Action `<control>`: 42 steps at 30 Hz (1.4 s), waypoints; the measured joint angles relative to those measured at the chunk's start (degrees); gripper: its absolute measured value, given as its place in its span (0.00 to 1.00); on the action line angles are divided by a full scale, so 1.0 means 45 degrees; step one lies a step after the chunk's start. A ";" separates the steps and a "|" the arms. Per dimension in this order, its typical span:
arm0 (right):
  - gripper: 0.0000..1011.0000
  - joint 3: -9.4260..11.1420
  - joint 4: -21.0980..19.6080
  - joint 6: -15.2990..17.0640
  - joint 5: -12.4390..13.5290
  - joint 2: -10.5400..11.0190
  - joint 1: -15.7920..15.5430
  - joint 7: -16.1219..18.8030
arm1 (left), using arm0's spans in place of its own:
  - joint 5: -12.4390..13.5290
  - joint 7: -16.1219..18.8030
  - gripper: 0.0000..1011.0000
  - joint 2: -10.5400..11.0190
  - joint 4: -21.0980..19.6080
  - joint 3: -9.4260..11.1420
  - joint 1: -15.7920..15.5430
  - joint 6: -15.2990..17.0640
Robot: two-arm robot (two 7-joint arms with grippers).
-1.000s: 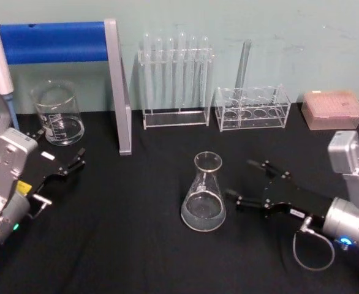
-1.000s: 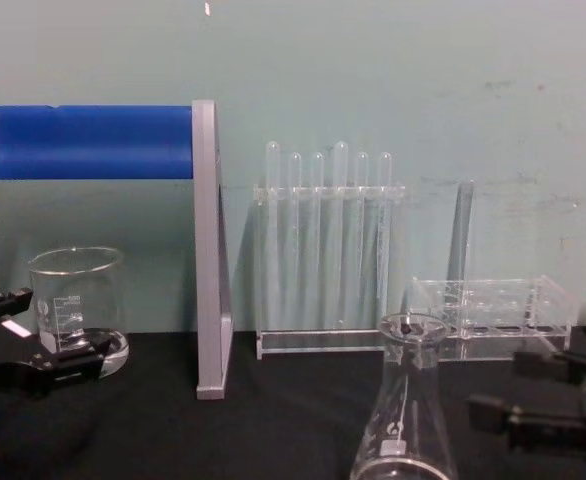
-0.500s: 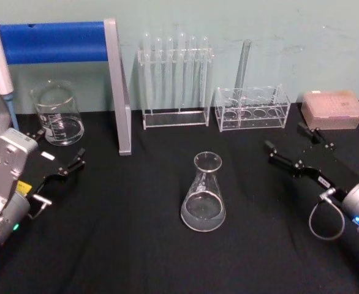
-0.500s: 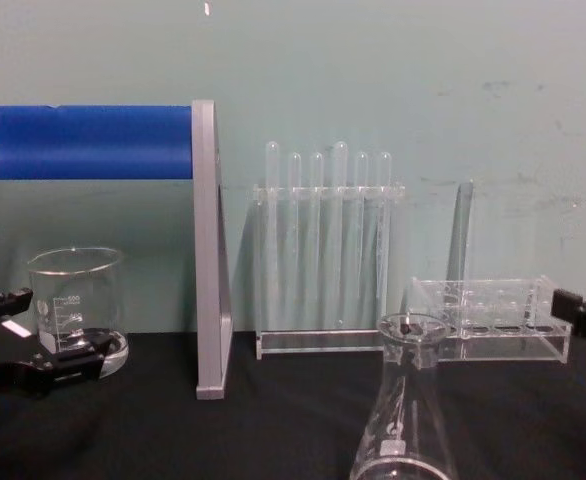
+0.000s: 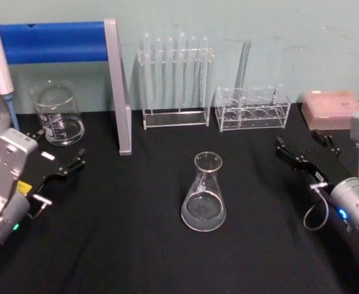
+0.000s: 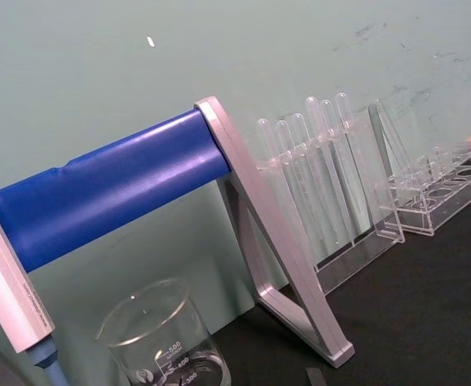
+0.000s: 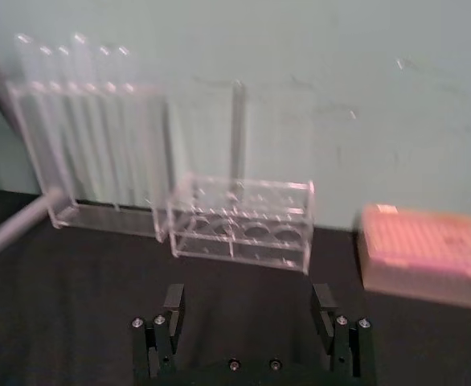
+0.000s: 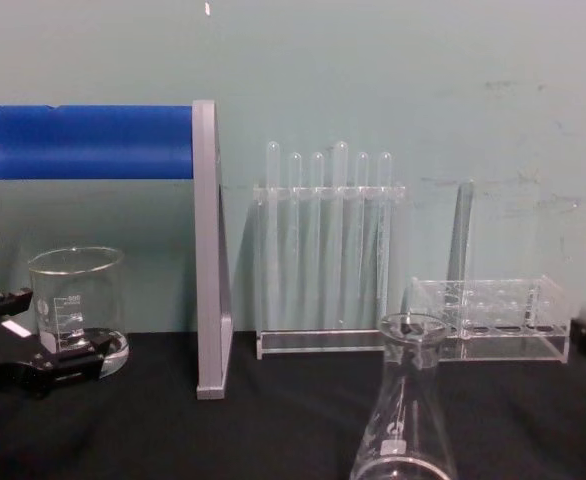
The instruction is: Grasp the erlenmeyer flask with one hand, shake it three times, then place it back.
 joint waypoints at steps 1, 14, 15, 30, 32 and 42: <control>0.99 0.0018 0.0055 0.0126 -0.0018 -0.0059 0.0026 -0.0073 | 0.0000 0.0001 0.99 0.0000 0.0000 0.0000 0.0000 0.0000; 0.99 0.0132 0.0407 0.0822 -0.0311 -0.0479 0.0203 0.0086 | 0.0000 0.0000 0.99 0.0000 0.0001 0.0000 0.0000 0.0000; 0.99 0.0129 0.0394 0.0820 -0.0321 -0.0471 0.0202 0.0144 | 0.0000 0.0000 0.99 0.0000 0.0001 0.0000 -0.0001 0.0000; 0.99 0.0125 0.0396 0.0812 -0.0312 -0.0479 0.0200 0.0029 | -0.0001 0.0000 0.99 0.0000 0.0001 0.0000 0.0001 0.0000; 0.99 0.0125 0.0398 0.0809 -0.0310 -0.0478 0.0200 0.0018 | -0.0001 0.0000 0.99 0.0000 0.0000 0.0000 0.0000 0.0000; 0.99 0.0125 0.0403 0.0805 -0.0305 -0.0479 0.0201 -0.0002 | 0.0000 0.0000 0.99 0.0000 0.0001 0.0000 -0.0001 0.0000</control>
